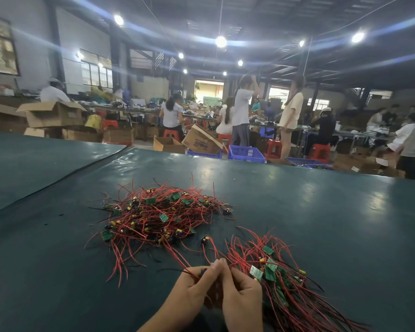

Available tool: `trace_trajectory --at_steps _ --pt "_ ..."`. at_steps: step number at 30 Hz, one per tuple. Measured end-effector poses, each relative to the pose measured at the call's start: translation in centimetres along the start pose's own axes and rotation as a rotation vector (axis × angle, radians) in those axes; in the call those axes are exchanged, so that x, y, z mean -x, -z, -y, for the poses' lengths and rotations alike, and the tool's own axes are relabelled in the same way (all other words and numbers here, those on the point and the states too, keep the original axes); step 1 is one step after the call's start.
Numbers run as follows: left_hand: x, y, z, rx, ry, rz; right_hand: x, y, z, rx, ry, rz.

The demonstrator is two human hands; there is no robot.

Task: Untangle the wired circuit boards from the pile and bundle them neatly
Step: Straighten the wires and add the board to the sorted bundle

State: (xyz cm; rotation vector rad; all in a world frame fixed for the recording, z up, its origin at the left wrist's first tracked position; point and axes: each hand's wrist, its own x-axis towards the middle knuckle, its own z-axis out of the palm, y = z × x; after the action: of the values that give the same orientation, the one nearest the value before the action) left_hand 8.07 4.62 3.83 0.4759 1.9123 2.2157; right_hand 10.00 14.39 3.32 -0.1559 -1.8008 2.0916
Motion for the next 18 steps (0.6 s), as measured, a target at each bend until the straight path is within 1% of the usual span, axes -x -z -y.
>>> trace_trajectory --at_steps 4,8,12,15,18 --pt "-0.2 0.1 -0.1 -0.031 -0.028 0.026 -0.9 0.8 0.4 -0.033 -0.049 -0.1" --pt "-0.2 0.5 -0.6 -0.062 -0.044 0.104 -2.2 2.7 0.6 -0.163 -0.156 -0.244" --pt "-0.2 0.7 -0.8 -0.066 -0.044 0.12 -2.9 3.9 1.0 -0.276 -0.17 -0.365" --pt "-0.3 1.1 -0.8 -0.069 -0.032 0.097 -2.9 3.9 1.2 -0.293 -0.137 -0.39" --pt "-0.4 1.4 -0.5 -0.049 0.061 0.02 -2.8 3.8 1.3 -0.315 -0.098 -0.413"
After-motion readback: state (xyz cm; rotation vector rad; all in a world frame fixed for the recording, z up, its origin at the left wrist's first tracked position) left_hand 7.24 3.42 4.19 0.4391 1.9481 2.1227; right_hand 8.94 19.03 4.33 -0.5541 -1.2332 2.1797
